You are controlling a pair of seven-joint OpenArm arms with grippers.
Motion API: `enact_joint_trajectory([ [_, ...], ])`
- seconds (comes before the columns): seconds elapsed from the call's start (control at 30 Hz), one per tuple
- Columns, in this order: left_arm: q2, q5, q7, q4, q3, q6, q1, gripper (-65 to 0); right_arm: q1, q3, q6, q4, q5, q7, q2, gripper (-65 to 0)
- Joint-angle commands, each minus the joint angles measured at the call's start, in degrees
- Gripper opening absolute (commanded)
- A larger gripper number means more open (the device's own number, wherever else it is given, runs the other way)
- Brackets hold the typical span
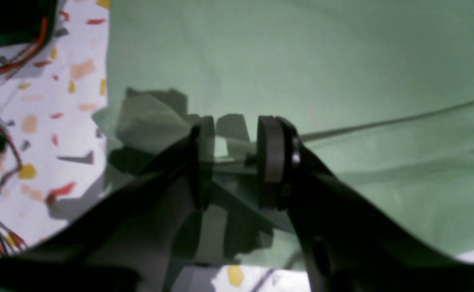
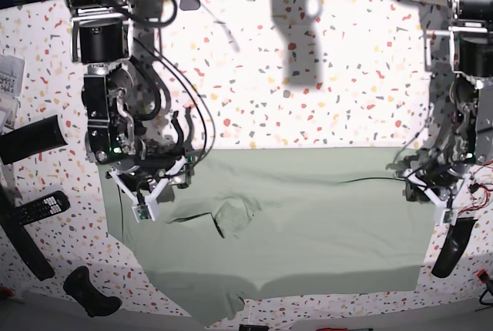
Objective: Fold the T-shirt properly
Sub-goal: 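Release the folded edge and reposition both grippers on the fold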
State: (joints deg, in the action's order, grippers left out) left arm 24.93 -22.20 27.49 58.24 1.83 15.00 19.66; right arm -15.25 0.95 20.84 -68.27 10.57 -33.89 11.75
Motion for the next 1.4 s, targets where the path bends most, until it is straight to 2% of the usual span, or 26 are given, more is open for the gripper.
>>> enact_joint_trajectory([
  [0.0,1.0,-0.3,-1.0,1.9,-0.9,0.0,0.4,-49.6,-1.7,-0.2,0.4,-0.6,0.5,1.3,0.3,-28.6],
  [0.27,1.0,3.3,-6.3,15.6,-8.8,-0.5,-10.1,-49.6,-1.7,-0.2,0.4,-0.6,0.5,1.3,0.3,-28.6],
  [0.37,1.0,3.3,-4.1,15.0,-9.4,-2.6,-9.9,-49.6,-1.7,-0.2,0.4,-0.6,0.5,0.7,0.3,-28.6],
  [0.47,0.6,3.1,-1.7,13.9,-9.3,-2.6,-9.8,-49.6,-1.7,-0.2,0.4,-0.6,0.5,0.2,0.3,-28.6],
  [0.67,-1.1,2.6,-3.4,13.1,-9.3,-2.4,-9.6,-49.9,-1.8,-0.2,0.4,-0.6,0.5,0.3,0.3,-28.6],
  [0.73,-2.0,3.6,-5.1,13.0,-9.3,-2.4,-9.6,-53.7,-1.9,-0.2,0.4,-0.6,0.5,0.5,0.3,-28.6],
  [0.83,-3.2,8.9,-5.6,12.4,-9.3,-2.4,-9.1,-57.7,-2.6,-0.2,0.4,-0.6,0.5,0.4,0.3,-28.6],
  [0.93,-3.1,10.4,-4.2,11.3,-9.3,-2.4,-8.0,-57.7,-3.1,-0.2,0.4,-0.6,0.5,0.2,0.3,-28.6],
  [1.07,-3.0,10.1,1.5,10.5,-9.3,-2.4,-6.8,-57.7,-3.0,-0.2,0.4,-0.6,0.5,-1.2,0.3,-28.6],
  [1.37,-3.0,10.2,2.3,8.0,-9.3,-2.4,-6.8,-57.7,-2.8,-0.2,0.4,-0.6,0.5,-1.5,0.3,-28.6],
])
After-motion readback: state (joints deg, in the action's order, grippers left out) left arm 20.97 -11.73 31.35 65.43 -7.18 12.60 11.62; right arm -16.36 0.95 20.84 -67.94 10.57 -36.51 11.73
